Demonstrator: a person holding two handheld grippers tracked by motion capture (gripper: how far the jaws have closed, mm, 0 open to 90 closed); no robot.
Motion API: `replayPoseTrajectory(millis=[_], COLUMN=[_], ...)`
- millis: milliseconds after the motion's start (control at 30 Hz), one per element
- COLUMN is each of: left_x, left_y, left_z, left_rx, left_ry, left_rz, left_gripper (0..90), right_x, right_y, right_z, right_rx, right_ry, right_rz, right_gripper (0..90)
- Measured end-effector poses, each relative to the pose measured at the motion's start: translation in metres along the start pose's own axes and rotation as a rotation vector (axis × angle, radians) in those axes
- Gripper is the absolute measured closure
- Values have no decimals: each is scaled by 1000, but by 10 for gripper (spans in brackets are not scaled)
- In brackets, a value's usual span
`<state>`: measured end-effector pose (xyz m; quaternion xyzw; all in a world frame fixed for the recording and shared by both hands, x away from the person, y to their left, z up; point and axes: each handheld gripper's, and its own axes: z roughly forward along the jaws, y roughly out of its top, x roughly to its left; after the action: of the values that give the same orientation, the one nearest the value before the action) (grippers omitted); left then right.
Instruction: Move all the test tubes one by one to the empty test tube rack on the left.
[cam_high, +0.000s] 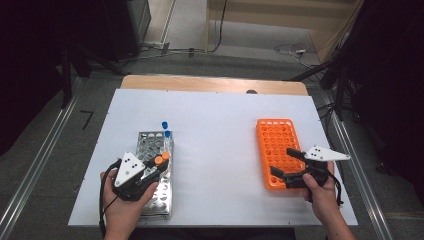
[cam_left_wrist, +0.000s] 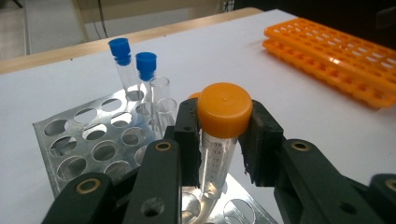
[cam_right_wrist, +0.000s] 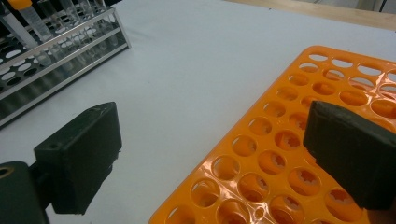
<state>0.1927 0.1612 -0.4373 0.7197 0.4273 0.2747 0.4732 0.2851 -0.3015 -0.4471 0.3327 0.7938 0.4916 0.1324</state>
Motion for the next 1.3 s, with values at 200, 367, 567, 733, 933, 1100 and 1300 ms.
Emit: replayPoseTrajectory(millis=[200, 367, 567, 733, 933, 1100, 1300], left_x=[5, 6, 10, 9, 12, 12, 13], left_y=[-1, -2, -5, -5, -5, -5, -4], left_z=[1, 2, 4, 7, 6, 6, 4], left_rx=[12, 25, 58, 83, 85, 77, 49], left_ry=[-19, -19, -26, -25, -34, -40, -31], left_rz=[-33, -39, -51, -51, -65, -50, -40], left_gripper=[695, 678, 677, 678, 583, 452, 266], right_x=[1, 1, 0, -1, -2, -2, -2], right_y=[0, 0, -1, -1, -2, -2, -2], right_z=[1, 1, 1, 1, 2, 2, 2], right_rx=[7, 9, 9, 13, 14, 14, 11], right_ry=[4, 2, 4, 4, 5, 7, 6], right_rz=[-1, -2, -3, -1, -3, -1, -2], right_gripper=[30, 30, 30, 30, 30, 30, 30])
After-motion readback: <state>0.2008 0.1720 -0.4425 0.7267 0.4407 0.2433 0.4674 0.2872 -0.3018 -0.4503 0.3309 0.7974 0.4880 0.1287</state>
